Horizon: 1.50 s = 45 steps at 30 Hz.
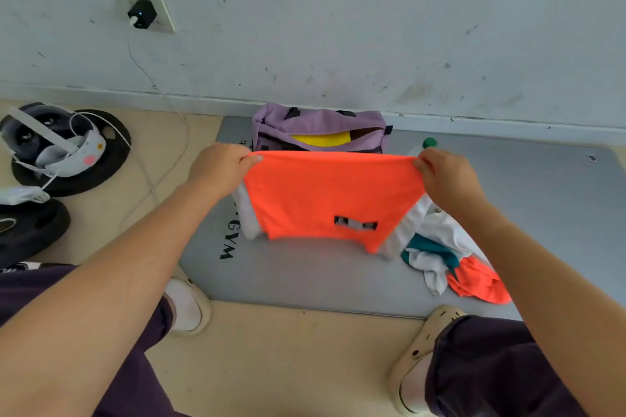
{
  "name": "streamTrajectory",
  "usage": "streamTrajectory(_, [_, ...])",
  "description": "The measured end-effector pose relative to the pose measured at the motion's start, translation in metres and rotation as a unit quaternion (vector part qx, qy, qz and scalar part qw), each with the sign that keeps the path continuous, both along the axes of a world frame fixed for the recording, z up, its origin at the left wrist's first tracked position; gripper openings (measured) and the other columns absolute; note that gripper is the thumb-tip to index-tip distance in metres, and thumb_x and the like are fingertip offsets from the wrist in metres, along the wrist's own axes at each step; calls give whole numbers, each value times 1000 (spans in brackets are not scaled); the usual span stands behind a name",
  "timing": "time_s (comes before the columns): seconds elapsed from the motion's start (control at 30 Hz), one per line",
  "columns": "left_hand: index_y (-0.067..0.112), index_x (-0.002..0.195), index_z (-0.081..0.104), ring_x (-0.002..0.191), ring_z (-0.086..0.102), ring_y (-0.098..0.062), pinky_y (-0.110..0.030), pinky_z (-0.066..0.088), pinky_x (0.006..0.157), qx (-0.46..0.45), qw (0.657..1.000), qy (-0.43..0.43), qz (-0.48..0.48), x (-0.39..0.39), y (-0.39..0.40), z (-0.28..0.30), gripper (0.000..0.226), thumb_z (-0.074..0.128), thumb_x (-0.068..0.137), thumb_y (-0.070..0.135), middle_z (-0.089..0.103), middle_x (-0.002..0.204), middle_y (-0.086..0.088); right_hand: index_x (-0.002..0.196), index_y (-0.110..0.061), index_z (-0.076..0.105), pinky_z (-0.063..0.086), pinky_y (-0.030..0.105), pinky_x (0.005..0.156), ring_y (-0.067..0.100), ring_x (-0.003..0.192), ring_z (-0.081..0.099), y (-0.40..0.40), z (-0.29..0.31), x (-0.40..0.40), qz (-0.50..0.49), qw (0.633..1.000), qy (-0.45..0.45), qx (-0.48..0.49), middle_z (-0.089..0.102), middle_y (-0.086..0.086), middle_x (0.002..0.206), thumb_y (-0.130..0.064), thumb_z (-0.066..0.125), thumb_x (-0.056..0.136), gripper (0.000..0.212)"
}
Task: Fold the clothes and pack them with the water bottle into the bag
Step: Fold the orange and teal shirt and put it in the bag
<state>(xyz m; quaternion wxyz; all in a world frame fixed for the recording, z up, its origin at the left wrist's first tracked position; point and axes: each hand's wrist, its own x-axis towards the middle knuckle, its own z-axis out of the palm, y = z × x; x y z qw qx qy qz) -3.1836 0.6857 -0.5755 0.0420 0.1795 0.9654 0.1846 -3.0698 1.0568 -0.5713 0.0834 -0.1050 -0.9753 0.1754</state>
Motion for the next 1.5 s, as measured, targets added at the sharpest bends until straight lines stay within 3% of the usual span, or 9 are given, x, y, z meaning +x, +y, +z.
streamTrajectory(0.1, [21,53,45,60,45,-28,-33,26,53,7,1000,-19,20,6,1,-12,49,60,93,46,41,56,-3,76,-2,57,36,35,61,32,66,48,1,-11,5,-22,1000,3,-15,55,14,71,-22,59,91,25])
streamTrajectory(0.23, [13,55,46,58,47,-26,-33,24,51,-56,990,-128,28,30,2,-62,55,67,83,55,49,61,-7,82,-7,61,38,34,66,30,76,53,-10,-61,24,-19,988,-153,-30,60,11,79,-35,59,90,30])
streamTrajectory(0.47, [13,67,59,78,60,-30,-32,42,64,-158,943,-292,15,82,4,-172,35,65,90,39,60,74,-11,79,-4,60,39,32,67,35,87,61,-34,-153,60,24,939,-339,-56,66,19,90,-16,58,87,14])
streamTrajectory(0.67, [12,99,58,62,70,-24,-25,52,56,-259,779,-571,24,81,16,-208,42,61,86,52,71,89,-6,78,-10,59,52,26,61,22,62,64,-42,-192,51,61,798,-599,-33,66,3,77,-38,53,89,31])
streamTrajectory(0.87, [12,104,59,97,59,-31,-37,44,70,-134,960,-209,128,40,29,-233,19,54,92,25,60,107,-10,110,-12,58,49,37,77,31,103,60,-53,-228,7,29,913,-408,13,63,9,112,-21,47,94,22])
streamTrajectory(1.07, [15,133,43,118,46,-32,-46,46,86,-117,954,-201,188,17,12,-265,68,74,80,44,48,128,-11,151,-26,21,42,48,98,31,132,37,-85,-259,-23,110,942,-300,105,34,9,147,-54,66,81,88])
streamTrajectory(1.2, [12,98,64,106,49,-32,-42,42,84,-79,970,-138,182,11,-6,-278,35,73,82,40,55,110,-10,153,-37,-10,34,56,104,40,147,9,-107,-277,-28,102,909,-380,134,0,18,161,-79,65,62,125])
streamTrajectory(1.3, [12,71,49,85,57,-32,-39,42,72,-35,967,-159,194,4,-18,-280,36,66,87,39,58,84,-8,151,-33,-19,34,58,105,45,147,3,-113,-284,-26,97,900,-388,172,-6,24,160,-84,64,56,136])
streamTrajectory(1.5, [17,118,54,98,62,-21,-39,52,87,90,899,-342,258,2,-50,-278,37,66,89,37,65,107,2,150,-32,-22,32,59,106,46,147,0,-114,-284,-27,98,899,-387,177,-10,25,159,-83,63,58,136])
